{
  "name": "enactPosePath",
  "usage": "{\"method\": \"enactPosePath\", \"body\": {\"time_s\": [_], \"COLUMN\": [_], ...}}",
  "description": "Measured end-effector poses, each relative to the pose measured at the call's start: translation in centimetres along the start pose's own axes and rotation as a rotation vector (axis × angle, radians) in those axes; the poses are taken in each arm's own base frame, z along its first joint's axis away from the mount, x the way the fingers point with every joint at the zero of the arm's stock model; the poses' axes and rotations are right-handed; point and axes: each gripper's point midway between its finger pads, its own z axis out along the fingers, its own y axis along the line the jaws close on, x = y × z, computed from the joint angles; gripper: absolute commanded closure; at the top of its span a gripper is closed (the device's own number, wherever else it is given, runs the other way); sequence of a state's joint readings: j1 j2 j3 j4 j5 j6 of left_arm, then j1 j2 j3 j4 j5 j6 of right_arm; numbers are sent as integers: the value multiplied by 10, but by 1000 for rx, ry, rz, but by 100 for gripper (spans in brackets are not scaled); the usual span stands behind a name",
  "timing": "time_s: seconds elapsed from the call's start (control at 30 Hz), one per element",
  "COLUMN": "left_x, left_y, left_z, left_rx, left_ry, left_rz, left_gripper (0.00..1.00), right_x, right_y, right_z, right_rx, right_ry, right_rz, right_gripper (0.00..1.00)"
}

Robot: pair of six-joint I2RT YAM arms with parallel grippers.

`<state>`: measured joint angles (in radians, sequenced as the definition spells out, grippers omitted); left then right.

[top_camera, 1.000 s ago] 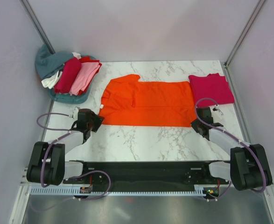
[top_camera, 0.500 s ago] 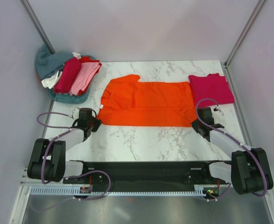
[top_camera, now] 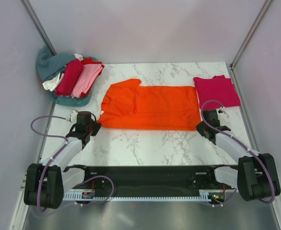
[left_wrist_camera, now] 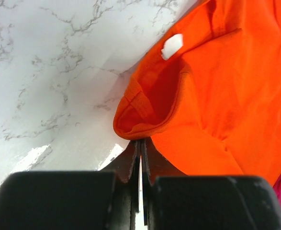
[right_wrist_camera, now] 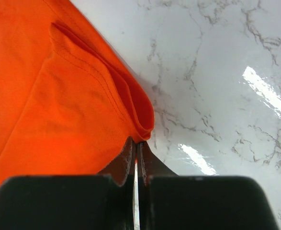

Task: Fold and stack the t-shirts
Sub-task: Fold the tshirt

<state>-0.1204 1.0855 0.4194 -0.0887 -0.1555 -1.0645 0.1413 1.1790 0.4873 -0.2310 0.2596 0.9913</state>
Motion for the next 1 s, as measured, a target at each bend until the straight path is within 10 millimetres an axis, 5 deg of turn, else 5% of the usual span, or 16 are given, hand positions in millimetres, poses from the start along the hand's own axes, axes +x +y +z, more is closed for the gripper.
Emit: {"method": "enactPosePath", "body": {"time_s": [0.33, 0.63, 0.77, 0.87, 1.0], "left_x": [-35, 0, 5, -11, -71], "left_y": [-43, 5, 11, -13, -91], "left_z": [-30, -17, -10, -6, -19], "left_rx": [86, -33, -83, -74, 55], "left_ry": [-76, 26, 57, 47, -35], "left_rz": [16, 40, 48, 36, -15], "left_gripper": [98, 98, 98, 98, 98], "right_x": [-40, -5, -3, -21, -83], "right_y": [50, 6, 7, 37, 126], "right_z": [-27, -14, -6, -4, -22], "right_rx": [-120, -12, 32, 16, -130], "right_ry": [-67, 12, 41, 34, -36], "right_rz": [1, -13, -19, -8, 31], "right_gripper": [100, 100, 100, 100, 100]}}
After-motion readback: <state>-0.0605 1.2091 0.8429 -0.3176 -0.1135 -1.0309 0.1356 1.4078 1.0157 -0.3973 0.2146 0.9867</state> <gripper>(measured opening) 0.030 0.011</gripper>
